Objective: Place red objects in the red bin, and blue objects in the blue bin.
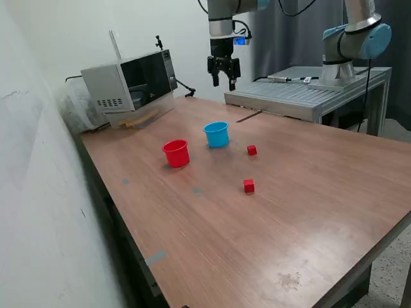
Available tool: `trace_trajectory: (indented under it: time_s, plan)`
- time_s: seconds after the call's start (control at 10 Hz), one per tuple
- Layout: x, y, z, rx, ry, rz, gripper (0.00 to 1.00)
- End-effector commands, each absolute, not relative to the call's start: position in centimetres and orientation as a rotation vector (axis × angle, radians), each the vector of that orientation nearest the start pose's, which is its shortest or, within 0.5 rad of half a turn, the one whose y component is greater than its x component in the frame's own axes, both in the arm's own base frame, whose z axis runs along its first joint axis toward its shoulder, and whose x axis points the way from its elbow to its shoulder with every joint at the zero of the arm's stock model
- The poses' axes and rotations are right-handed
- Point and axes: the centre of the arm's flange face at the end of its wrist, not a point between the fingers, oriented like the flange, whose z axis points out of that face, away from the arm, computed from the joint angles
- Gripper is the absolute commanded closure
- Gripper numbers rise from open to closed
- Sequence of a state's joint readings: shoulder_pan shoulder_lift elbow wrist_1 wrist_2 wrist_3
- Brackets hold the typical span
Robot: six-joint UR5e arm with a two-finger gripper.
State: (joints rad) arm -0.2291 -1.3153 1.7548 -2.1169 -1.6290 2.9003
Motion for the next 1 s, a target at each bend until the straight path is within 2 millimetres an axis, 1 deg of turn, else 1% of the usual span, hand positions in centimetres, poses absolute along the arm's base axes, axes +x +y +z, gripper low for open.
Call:
trace_trajectory:
  time_s: [0.0,0.1,0.2,0.3,0.4,0.5,0.6,0.7,0.8,0.9]
  plan:
    - [-55.9,-5.4,35.1,-2.181,2.275,0.156,0.00]
    - [-55.2,-7.9,35.6,-2.199,2.266,0.164,0.00]
    - [-54.6,-8.9,35.7,-2.173,2.298,0.163,0.00]
    - [-54.3,-9.6,35.5,-2.087,2.386,0.160,0.00]
    - [-53.8,-11.5,35.0,-2.044,2.436,0.143,0.00]
    - [-54.2,-12.1,34.5,-2.031,2.472,0.161,0.00]
    - [-55.4,-12.2,32.2,-2.021,2.467,0.143,0.00]
    - [-56.5,-12.1,29.2,-1.999,2.450,0.106,0.00]
    - [-57.7,-11.5,26.6,-1.975,2.449,0.083,0.00]
    - [-59.0,-11.3,24.1,-1.966,2.446,0.072,0.00]
